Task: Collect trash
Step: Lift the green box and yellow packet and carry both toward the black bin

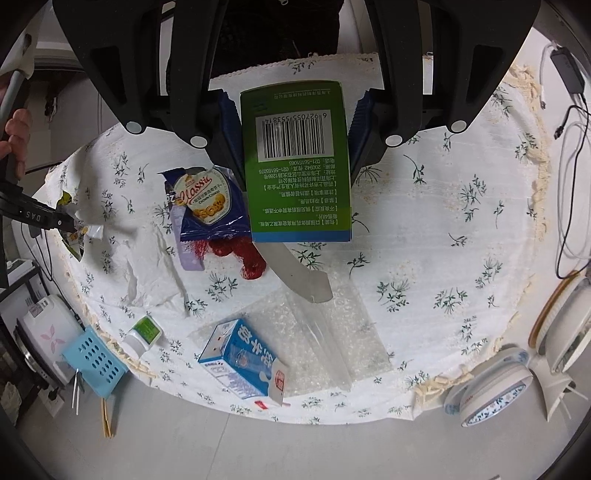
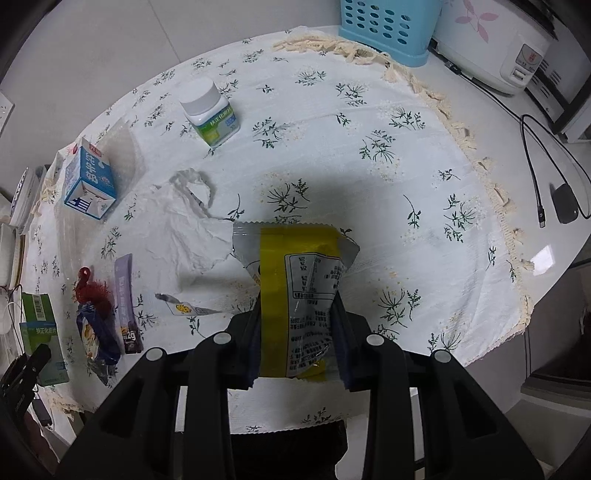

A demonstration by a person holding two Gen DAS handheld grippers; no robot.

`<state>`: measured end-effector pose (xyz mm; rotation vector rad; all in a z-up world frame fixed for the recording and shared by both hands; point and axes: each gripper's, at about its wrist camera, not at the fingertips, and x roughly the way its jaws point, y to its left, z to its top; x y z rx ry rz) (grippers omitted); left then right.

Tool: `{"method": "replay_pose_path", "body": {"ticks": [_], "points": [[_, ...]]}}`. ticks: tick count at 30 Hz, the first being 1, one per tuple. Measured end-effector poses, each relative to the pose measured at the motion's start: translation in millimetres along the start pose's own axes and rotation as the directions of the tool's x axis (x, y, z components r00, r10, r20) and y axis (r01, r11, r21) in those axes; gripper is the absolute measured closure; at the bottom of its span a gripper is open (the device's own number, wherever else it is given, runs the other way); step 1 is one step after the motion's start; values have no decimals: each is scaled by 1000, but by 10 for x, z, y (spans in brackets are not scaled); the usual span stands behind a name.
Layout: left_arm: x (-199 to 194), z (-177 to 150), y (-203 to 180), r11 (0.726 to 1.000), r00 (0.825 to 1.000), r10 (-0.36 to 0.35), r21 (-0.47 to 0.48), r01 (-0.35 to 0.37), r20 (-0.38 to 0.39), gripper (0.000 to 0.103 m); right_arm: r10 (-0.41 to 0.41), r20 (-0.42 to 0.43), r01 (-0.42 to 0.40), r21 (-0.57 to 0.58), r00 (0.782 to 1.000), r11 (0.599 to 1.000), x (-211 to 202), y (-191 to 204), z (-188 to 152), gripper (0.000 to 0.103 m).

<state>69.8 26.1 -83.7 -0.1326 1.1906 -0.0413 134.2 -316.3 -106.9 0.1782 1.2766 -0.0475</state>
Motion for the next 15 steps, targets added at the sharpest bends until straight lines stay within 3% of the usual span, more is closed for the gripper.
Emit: {"method": "replay_pose_path", "body": {"ticks": [15], "points": [[-362, -106, -179, 1000, 999, -12, 19, 11, 46, 55, 40, 73, -36, -49, 997, 998, -438, 146, -286, 73]]}}
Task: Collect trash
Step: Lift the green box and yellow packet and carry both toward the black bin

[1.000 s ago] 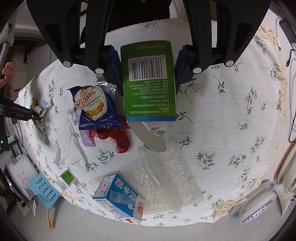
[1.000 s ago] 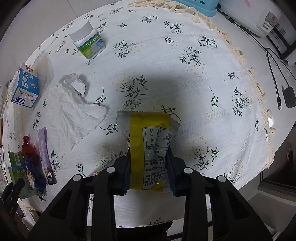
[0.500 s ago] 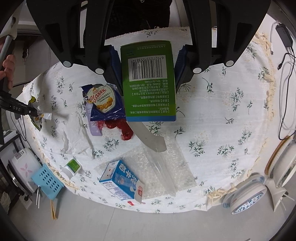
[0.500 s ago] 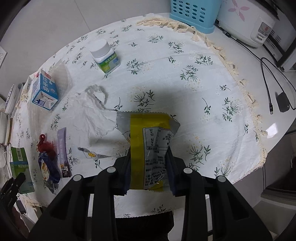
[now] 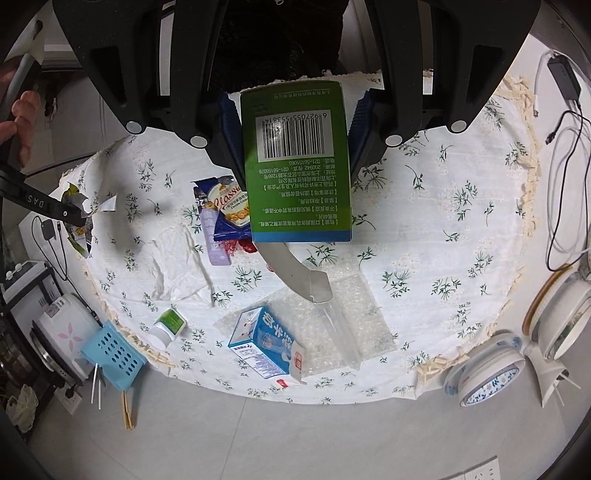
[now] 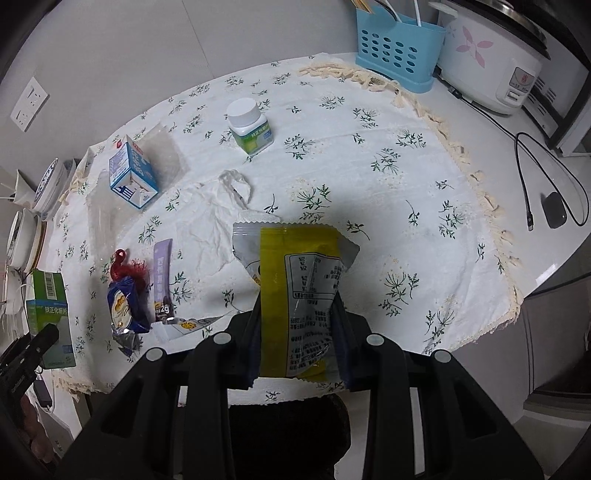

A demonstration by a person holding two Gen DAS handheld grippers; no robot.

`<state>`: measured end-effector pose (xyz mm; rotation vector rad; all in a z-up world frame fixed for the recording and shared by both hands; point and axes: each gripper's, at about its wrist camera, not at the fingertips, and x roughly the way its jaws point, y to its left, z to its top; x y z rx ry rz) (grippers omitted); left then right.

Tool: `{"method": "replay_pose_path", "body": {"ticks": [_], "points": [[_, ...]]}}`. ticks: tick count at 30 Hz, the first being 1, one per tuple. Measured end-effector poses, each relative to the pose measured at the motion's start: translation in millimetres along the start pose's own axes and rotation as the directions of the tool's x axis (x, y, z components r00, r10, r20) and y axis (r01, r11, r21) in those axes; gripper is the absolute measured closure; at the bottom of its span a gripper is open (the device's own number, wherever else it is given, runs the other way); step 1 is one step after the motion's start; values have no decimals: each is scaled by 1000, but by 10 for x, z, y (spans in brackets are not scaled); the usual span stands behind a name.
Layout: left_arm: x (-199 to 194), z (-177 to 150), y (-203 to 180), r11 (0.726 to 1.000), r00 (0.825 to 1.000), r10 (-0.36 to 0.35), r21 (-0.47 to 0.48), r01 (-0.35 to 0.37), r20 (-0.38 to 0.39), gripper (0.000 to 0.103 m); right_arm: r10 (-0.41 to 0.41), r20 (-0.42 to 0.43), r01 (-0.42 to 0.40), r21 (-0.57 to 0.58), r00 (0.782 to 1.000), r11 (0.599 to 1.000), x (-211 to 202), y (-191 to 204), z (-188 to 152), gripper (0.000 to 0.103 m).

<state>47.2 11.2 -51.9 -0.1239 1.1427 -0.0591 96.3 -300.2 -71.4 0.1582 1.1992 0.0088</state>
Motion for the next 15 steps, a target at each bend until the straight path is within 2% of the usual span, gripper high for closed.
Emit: {"method": "replay_pose_path", "body": {"ticks": [15], "points": [[-236, -241, -225, 1000, 999, -23, 22, 23, 22, 55, 22, 61, -18, -65, 998, 998, -441, 158, -288, 73]]}}
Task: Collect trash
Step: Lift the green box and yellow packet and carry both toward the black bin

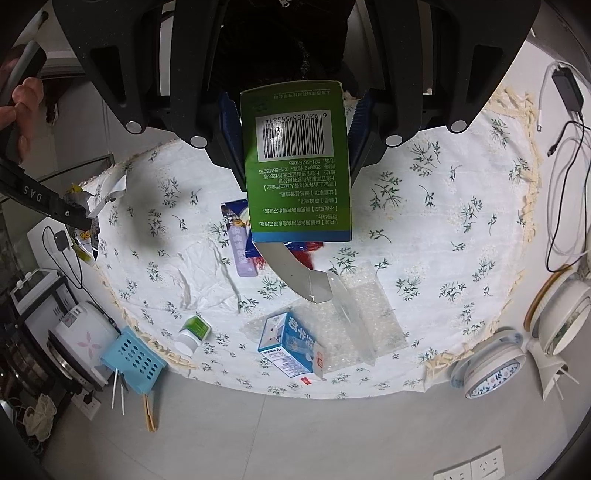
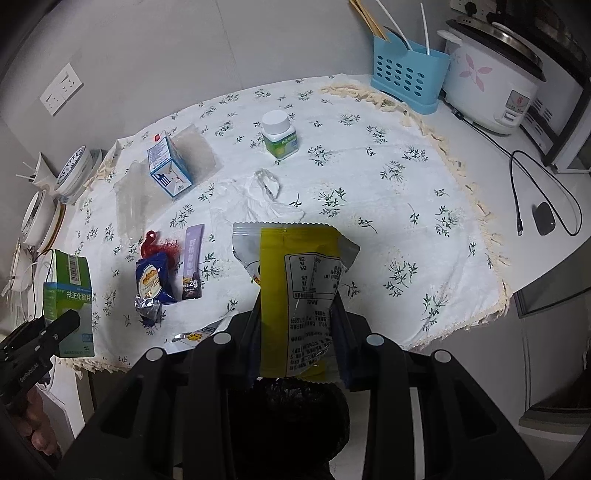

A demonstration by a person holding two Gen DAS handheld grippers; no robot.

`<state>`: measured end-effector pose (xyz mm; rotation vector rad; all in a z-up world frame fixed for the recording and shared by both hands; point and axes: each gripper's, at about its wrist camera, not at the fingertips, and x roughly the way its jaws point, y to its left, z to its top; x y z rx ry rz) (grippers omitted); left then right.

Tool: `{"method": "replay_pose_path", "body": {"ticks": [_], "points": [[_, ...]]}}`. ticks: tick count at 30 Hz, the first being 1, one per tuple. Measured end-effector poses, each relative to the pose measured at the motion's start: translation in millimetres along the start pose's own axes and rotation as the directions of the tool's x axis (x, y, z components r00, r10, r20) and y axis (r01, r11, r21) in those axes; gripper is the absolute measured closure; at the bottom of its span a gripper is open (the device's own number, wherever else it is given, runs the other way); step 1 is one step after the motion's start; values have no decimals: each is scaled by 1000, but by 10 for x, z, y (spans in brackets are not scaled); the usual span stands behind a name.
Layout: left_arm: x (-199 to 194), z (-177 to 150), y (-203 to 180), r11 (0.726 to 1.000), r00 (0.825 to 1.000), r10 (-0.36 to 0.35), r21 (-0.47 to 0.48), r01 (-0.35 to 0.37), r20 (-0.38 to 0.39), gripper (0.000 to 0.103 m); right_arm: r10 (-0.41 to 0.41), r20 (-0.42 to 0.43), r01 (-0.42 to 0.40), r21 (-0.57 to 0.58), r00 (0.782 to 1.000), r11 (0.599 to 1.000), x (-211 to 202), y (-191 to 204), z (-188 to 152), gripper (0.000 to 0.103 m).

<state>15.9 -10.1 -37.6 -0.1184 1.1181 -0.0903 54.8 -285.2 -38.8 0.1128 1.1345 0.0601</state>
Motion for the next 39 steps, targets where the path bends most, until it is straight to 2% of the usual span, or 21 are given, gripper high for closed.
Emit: {"method": "replay_pose_path", "body": {"ticks": [12, 25, 39], "points": [[-107, -271, -140, 1000, 1000, -7, -8, 7, 5, 55, 28, -8, -28, -35, 1000, 999, -76, 92, -232, 73], [-15, -751, -341, 1000, 1000, -10, -4, 10, -6, 55, 74, -28, -75, -60, 997, 995, -71, 28, -738, 73], [392, -1457, -512, 999, 994, -38, -21, 36, -102, 55, 73, -87, -77, -41, 994, 996, 152, -181, -1414, 73]]}}
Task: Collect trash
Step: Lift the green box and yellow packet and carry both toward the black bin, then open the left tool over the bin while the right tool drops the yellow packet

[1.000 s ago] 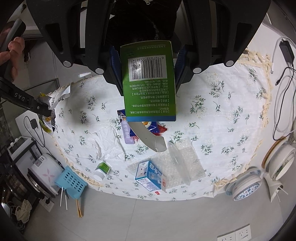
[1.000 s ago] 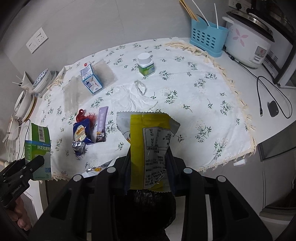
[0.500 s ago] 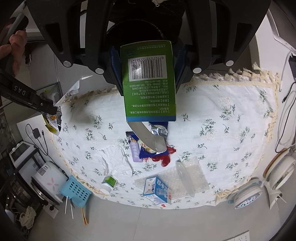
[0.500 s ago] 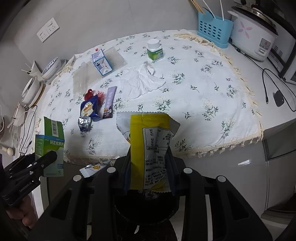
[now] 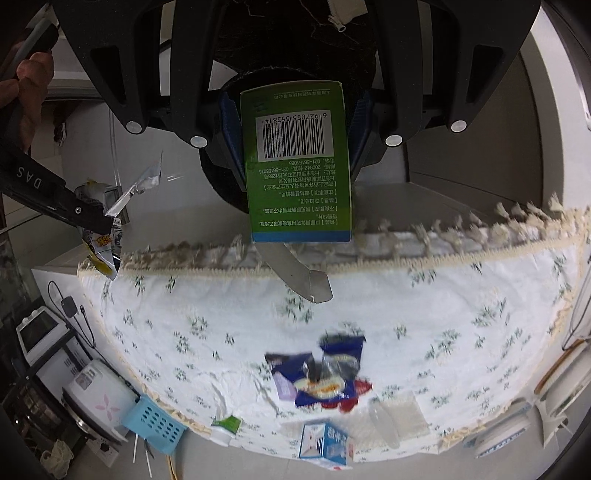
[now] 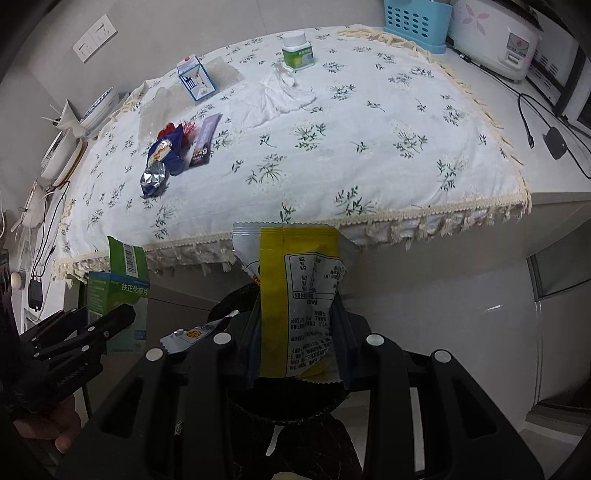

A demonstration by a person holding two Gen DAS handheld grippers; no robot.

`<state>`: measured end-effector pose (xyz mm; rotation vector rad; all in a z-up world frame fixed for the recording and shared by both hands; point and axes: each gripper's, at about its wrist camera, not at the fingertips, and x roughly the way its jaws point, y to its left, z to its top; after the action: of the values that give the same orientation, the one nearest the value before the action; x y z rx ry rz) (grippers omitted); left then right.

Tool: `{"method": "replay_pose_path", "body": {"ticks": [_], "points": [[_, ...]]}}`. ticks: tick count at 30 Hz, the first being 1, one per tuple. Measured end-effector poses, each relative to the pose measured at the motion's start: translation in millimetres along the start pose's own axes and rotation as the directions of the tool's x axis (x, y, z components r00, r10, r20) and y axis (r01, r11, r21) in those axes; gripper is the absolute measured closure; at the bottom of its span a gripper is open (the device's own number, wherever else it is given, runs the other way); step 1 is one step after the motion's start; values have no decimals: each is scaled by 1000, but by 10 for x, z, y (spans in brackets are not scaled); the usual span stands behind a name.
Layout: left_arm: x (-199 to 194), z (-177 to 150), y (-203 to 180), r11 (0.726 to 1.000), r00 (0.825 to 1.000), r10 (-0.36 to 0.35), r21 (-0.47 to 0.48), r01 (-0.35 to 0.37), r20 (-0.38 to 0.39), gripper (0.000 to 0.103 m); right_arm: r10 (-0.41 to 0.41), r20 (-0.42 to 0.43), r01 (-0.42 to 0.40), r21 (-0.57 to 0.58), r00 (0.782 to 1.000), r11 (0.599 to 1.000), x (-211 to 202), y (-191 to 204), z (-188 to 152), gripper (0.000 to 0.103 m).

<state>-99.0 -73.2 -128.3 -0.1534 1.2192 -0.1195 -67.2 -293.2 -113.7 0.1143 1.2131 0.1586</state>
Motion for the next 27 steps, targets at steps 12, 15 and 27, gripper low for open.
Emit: {"method": "replay_pose_path", "body": {"ticks": [12, 15, 27], "points": [[415, -293, -89, 1000, 1000, -5, 6, 5, -29, 55, -33, -47, 31, -59, 998, 998, 454, 16, -415, 73], [526, -350, -115, 1000, 999, -4, 8, 5, -37, 55, -39, -54, 36, -65, 998, 997, 565, 8, -490, 73], [896, -498, -220, 1000, 998, 14, 28, -13, -61, 55, -62, -99, 57, -50, 993, 997, 905, -136, -697, 73]]}}
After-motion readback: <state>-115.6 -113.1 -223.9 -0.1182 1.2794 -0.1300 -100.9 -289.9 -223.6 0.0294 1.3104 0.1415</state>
